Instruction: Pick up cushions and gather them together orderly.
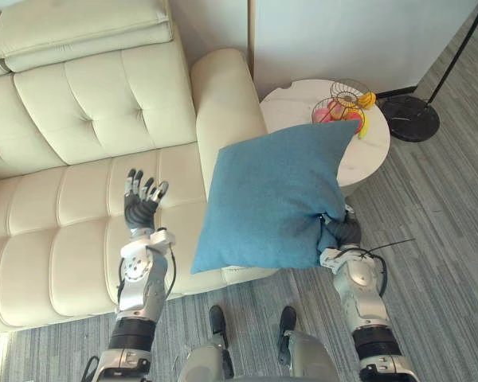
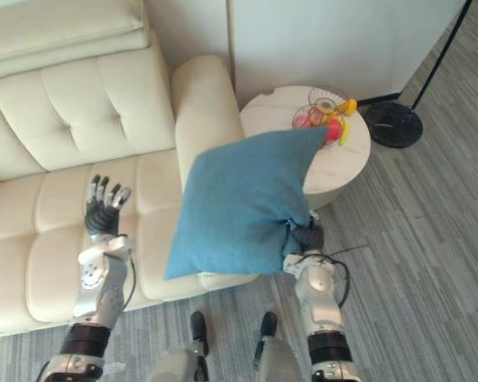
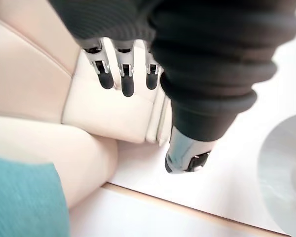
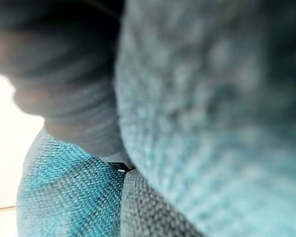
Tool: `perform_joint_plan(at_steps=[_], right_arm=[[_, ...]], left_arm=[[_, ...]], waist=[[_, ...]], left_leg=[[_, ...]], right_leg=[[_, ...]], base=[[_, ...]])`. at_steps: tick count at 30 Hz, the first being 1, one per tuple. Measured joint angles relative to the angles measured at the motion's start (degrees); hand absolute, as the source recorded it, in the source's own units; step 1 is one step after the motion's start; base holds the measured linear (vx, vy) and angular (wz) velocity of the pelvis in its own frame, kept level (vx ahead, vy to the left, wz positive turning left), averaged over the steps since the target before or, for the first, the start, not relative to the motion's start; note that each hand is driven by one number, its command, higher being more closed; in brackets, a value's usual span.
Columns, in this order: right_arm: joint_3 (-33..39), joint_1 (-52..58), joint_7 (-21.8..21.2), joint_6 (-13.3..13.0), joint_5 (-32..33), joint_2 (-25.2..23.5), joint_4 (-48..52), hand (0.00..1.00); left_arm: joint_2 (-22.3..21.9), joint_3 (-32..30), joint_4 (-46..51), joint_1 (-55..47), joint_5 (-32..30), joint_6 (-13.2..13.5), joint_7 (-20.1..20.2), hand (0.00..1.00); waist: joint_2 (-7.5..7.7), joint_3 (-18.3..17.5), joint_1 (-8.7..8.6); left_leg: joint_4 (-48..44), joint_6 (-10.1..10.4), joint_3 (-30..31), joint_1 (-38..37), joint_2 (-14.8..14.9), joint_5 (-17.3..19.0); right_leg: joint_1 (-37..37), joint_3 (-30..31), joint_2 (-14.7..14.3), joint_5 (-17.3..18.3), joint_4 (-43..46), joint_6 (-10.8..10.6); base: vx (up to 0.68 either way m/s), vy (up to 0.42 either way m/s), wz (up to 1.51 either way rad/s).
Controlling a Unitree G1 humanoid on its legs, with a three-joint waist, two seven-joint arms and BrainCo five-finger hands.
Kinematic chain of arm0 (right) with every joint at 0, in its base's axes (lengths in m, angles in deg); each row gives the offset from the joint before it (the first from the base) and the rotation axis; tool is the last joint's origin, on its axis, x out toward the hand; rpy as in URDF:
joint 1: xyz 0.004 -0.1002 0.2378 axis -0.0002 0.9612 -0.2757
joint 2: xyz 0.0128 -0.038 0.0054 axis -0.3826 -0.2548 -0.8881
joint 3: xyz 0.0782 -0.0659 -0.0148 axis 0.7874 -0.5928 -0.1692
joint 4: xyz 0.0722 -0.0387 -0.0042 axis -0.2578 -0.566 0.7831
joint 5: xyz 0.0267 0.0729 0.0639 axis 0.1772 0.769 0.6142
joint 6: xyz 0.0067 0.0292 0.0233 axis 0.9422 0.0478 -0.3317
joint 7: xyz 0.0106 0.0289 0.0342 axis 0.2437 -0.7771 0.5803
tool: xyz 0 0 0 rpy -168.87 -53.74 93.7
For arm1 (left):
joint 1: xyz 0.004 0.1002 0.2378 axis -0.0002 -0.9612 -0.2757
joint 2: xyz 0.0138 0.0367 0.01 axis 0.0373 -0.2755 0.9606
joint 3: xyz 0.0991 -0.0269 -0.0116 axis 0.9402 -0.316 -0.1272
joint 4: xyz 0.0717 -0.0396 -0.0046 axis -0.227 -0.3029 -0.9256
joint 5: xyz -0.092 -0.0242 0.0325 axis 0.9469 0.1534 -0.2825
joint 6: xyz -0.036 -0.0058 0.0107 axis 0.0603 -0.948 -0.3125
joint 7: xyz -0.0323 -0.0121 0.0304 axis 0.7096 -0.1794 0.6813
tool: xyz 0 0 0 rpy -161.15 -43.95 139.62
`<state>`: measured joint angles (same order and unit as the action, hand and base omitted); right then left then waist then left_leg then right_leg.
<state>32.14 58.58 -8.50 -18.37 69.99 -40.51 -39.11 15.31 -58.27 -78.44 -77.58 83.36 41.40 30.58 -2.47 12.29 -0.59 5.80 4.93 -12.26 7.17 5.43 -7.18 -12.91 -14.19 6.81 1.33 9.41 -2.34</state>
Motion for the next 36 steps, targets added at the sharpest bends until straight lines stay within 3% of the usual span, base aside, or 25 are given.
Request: perform_joint_plan(at_steps=[7, 14, 20, 21, 29, 36], right_arm=[[0.3, 0.6, -1.0, -0.5, 1.8, 0.0, 0.2, 1.00], [-1.6, -1.5, -0.1, -1.7, 2.7, -0.5, -0.3, 1.00], [-2.3, -5.8, 1.8, -3.3, 4.1, -2.0, -0.3, 1.00], [-2.5, -6.4, 2.3, -3.6, 4.3, -2.2, -0.3, 1.00], [-2.7, -6.8, 4.4, -4.0, 4.3, -2.3, -0.3, 1.00], [-2.7, -6.7, 5.1, -4.0, 4.4, -2.2, -0.3, 1.00]], left_arm=[[-0.4, 5.8, -12.5, -0.6, -4.0, -3.9, 4.7, 0.00], [-3.4, 12.1, -18.7, 5.5, -7.3, -4.1, 4.4, 0.00], [-1.6, 13.3, -19.9, 12.0, -7.2, -3.9, 3.3, 0.00], [-1.5, 13.5, -19.9, 12.9, -7.2, -3.9, 3.2, 1.00], [-1.5, 15.5, -18.4, 15.9, -4.2, -3.5, 0.7, 1.00], [-1.5, 17.7, -10.8, 16.1, 4.1, -1.2, -0.6, 1.00]], waist=[[1.01, -0.1, -0.06], [2.43, 1.3, -0.08], [3.97, 5.4, 0.09], [3.95, 5.9, 0.10], [4.17, 6.9, 0.66], [4.17, 7.0, 0.95]], left_leg=[[-0.9, -0.1, 0.3, 4.0, 0.0, 0.1], [-3.5, -0.5, 0.0, 7.5, 0.3, 0.3], [-7.1, -0.2, -0.5, 11.7, 0.9, 1.3], [-7.1, -0.2, -0.7, 12.2, 0.9, 1.3], [-9.0, -0.2, -1.1, 13.9, 1.3, 1.5], [-12.0, -0.6, -1.2, 14.8, 1.8, 2.8]], right_leg=[[-3.6, -0.2, 0.1, -0.3, 0.3, 0.1], [-7.4, 0.9, 0.3, -0.3, 2.8, 0.2], [-11.6, 2.1, 0.4, -0.4, 5.2, 0.4], [-12.2, 2.2, 0.3, -0.6, 5.2, 0.5], [-13.2, 2.6, 0.1, -1.6, 5.1, 1.4], [-12.8, 2.6, 0.1, -1.8, 5.1, 1.4]], base=[[0.01, 0.000, 0.02], [-0.01, -0.011, -0.04], [-0.10, -0.019, -0.07], [-0.08, -0.017, -0.08], [-0.01, -0.007, -0.03], [0.02, 0.003, -0.01]])
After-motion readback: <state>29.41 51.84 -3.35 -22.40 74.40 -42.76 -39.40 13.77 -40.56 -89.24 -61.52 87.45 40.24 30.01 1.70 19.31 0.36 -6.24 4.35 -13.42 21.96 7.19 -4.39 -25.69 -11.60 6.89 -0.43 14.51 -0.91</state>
